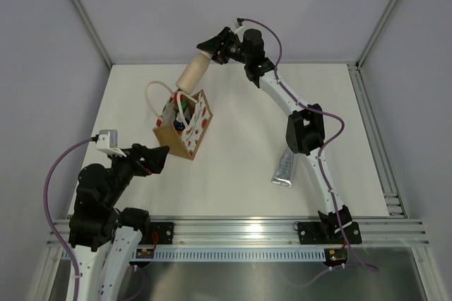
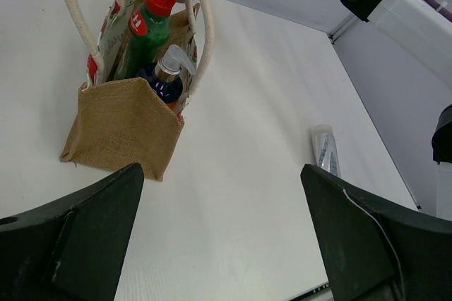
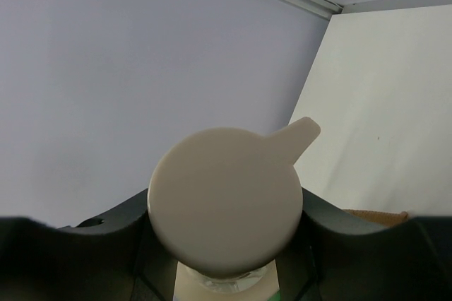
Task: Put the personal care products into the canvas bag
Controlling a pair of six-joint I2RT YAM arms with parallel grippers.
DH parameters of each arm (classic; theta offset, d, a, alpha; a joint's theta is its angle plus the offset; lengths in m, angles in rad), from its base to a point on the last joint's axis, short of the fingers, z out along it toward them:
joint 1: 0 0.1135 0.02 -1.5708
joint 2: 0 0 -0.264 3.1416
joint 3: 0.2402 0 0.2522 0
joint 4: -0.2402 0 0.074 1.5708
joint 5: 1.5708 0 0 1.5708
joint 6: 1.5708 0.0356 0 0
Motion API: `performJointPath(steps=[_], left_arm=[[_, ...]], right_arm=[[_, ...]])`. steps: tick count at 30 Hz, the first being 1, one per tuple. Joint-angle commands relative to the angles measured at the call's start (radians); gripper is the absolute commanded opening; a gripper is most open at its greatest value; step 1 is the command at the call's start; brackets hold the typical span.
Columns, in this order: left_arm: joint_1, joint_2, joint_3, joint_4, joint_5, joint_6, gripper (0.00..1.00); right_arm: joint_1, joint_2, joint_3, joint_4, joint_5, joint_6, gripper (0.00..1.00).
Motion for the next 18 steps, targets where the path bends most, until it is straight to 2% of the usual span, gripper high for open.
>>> performJointPath(steps=[1,18], left_arm=[[0.004,-0.016,0.013,0.025,0.010,-0.016,0.99],[0.004,0.008,0.005,0.055,0.039,-0.031,0.99]], right_arm=[[0.011,-0.029,0.096,0.118,0.032,0.086,0.00],[0.025,-0.005,0.105,0.099,0.074,0.054,0.00]])
